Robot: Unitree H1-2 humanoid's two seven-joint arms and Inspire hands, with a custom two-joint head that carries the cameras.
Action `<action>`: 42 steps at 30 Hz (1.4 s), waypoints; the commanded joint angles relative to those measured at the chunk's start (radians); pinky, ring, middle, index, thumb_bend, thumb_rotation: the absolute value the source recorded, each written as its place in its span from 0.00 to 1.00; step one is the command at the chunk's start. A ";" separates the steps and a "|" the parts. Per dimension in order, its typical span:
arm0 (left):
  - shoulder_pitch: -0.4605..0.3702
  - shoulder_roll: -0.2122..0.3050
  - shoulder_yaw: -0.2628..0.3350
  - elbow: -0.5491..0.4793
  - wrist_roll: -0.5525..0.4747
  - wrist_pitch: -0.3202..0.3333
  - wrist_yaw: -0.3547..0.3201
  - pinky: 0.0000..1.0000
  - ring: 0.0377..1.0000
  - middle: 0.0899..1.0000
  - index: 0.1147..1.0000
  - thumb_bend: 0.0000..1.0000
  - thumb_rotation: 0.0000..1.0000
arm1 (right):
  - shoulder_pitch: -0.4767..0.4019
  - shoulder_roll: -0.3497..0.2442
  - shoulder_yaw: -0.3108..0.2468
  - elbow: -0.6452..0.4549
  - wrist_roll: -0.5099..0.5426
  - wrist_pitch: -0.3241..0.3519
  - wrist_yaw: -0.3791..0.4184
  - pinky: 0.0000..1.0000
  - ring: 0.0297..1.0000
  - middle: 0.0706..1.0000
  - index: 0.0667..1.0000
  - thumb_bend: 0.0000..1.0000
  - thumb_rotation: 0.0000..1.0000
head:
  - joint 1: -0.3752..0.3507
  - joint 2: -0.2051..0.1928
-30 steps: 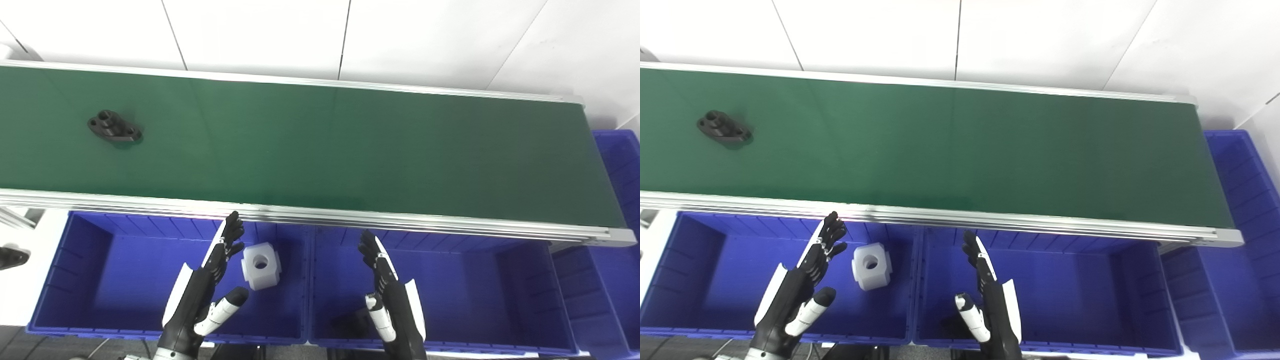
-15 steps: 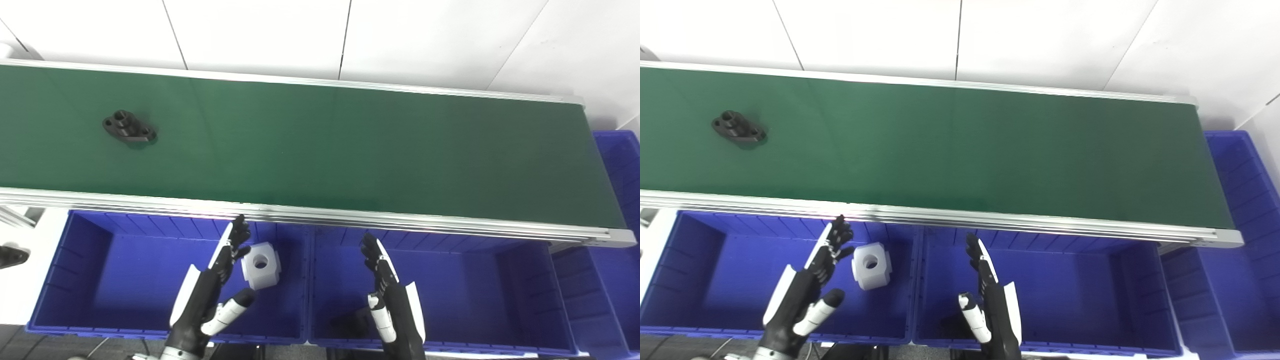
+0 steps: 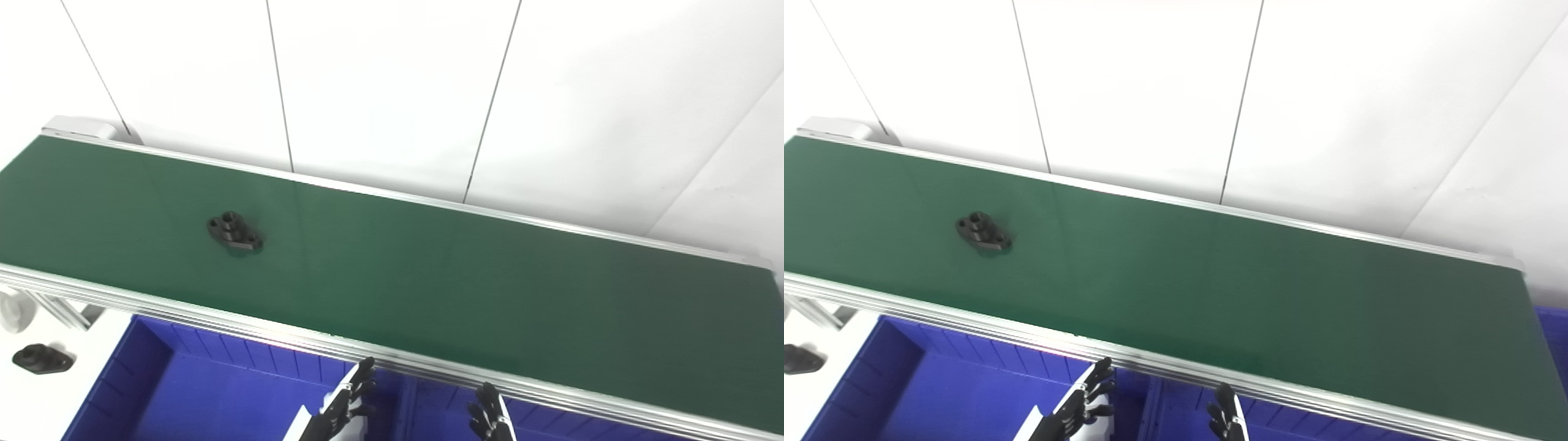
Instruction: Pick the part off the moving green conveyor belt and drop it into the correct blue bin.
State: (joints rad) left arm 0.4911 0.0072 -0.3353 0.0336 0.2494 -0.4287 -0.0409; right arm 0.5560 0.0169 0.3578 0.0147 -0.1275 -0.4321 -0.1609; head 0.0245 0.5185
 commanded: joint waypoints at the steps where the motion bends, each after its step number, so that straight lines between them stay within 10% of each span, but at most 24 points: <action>1: -0.005 -0.009 -0.011 -0.006 0.006 -0.039 0.024 0.76 0.87 0.91 0.90 0.87 0.81 | 0.001 0.001 0.000 0.025 0.004 -0.037 0.016 0.92 0.92 0.94 0.99 0.93 1.00 | 0.020 -0.006; 33: -0.023 -0.023 -0.050 -0.014 0.065 -0.019 0.063 0.69 0.82 0.87 0.86 0.89 0.83 | 0.020 -0.022 -0.051 -0.041 -0.011 -0.036 0.054 1.00 0.97 0.98 1.00 0.87 0.89 | 0.084 0.019; 42: -0.039 -0.015 -0.046 0.007 0.044 -0.022 0.049 0.70 0.83 0.88 0.87 0.87 0.80 | 0.059 0.019 -0.061 -0.223 -0.099 -0.033 0.017 1.00 1.00 1.00 1.00 0.86 0.79 | 0.069 0.027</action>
State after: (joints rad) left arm 0.4633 -0.0058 -0.3742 0.0554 0.3024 -0.4252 0.0144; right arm 0.6029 0.0274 0.2929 -0.1623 -0.2084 -0.4328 -0.1437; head 0.0966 0.5446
